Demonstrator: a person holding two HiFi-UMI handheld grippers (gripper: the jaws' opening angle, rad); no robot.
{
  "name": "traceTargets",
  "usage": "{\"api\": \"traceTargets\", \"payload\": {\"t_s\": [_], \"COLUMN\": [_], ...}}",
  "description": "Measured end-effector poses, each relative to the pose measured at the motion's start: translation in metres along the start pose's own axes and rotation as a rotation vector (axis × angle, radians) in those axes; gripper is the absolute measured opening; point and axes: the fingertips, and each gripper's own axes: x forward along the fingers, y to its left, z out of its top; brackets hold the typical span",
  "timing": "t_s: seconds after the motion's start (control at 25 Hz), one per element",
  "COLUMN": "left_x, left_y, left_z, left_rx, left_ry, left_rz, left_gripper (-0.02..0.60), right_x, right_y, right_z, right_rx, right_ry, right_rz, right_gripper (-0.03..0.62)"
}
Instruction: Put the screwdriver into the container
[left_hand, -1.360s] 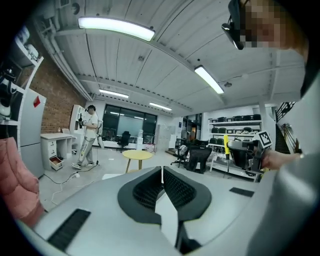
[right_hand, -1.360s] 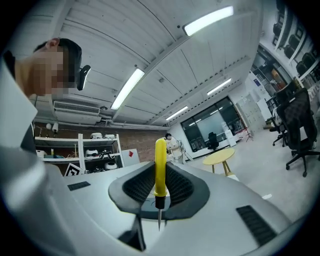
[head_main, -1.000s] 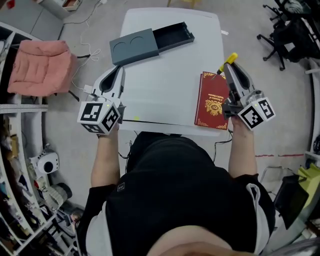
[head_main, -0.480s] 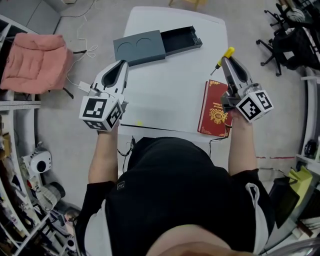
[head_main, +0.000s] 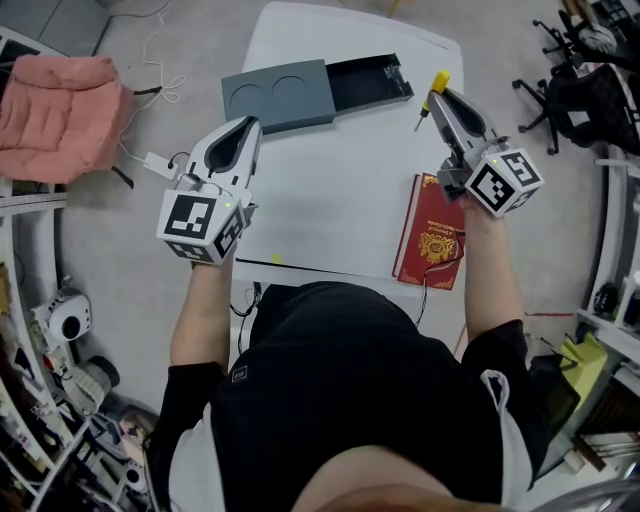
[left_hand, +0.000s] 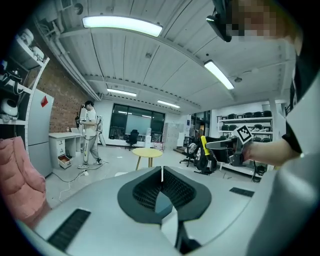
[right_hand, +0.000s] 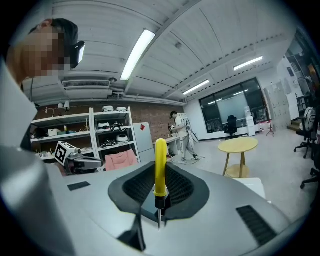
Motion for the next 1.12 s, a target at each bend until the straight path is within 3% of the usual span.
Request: {"api": "traceTargets", "payload": {"t_s": [0.28, 0.72, 0.96, 1.12], "left_x": [0.023, 0.055, 0.07, 0.075], "left_y": [0.015, 0.028, 0.031, 0.033], "left_z": [-0.013, -0.032, -0.039, -0.047], "left_rx": [-0.038, -0.063, -0.074, -0.081], "left_ry": [0.016, 0.049, 0.063, 0.075], "left_rz": [0.007, -0.002, -0.014, -0.02], "left_gripper": [0.025, 0.025, 0.025, 0.025], "right_x": [0.06, 0.141, 0.168, 0.18], "right_y": [-0.02, -0.064, -0.071, -0.073], "right_z": [-0.017, -0.089, -0.116, -0.143], "right_rx": [-0.044, -0.131, -0.308, -0.487], "right_ry": [0.092, 0.307, 0.441, 0.577], "right_rz": [0.047, 0.083, 0.127, 0.175], "right_gripper": [0.078, 0.078, 0.078, 0.078]}}
